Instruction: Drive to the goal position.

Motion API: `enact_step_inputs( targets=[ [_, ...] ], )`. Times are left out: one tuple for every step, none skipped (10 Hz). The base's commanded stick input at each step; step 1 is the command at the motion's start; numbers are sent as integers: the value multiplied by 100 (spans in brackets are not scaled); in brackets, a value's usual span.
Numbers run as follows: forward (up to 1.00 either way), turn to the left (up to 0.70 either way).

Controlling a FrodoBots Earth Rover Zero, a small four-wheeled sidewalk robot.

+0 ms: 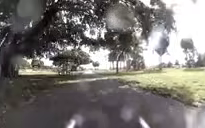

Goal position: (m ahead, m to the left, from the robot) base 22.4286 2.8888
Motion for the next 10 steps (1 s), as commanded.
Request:
enact_step_inputs(
  targets=[
    [85,-2],
    [85,0],
    [85,0],
    [85,0],
    [85,0],
    [85,0],
    [85,0],
    [85,0],
    [85,0],
    [84,0]
  ],
)
